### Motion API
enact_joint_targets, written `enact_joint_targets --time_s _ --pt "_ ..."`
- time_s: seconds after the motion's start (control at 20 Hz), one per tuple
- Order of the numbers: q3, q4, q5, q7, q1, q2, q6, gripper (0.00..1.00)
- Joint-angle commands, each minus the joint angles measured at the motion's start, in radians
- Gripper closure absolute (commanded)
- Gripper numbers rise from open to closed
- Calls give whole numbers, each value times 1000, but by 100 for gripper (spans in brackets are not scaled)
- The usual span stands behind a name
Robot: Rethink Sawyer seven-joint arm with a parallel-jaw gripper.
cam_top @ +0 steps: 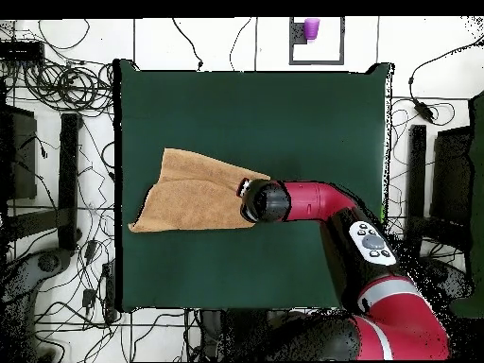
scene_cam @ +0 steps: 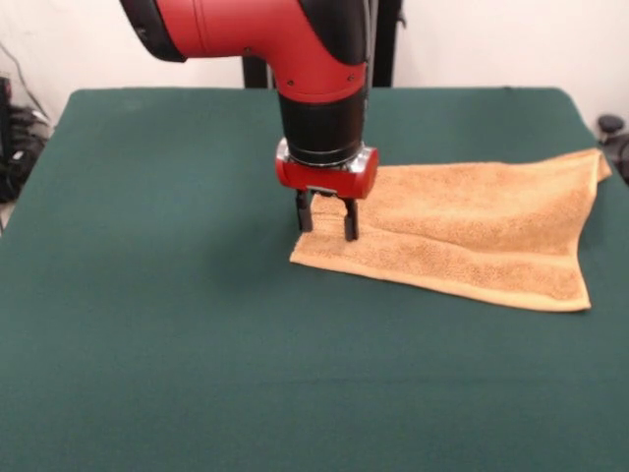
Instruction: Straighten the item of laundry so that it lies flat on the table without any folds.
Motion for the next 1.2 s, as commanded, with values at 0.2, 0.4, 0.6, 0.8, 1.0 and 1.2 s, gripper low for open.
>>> enact_joint_targets --time_s 0.2,0.4,0.6,0.8,1.0,1.2 --pt "37 29 -85 -159 -38 50 62 0" --pt "33 26 -88 -172 -38 28 91 0" --pt "64 44 -83 -211 -85 20 101 0" --pt "60 43 -102 -195 -83 24 93 0" --pt "64 45 -108 -192 -86 16 99 0" --pt "61 39 -118 -171 -79 32 81 0"
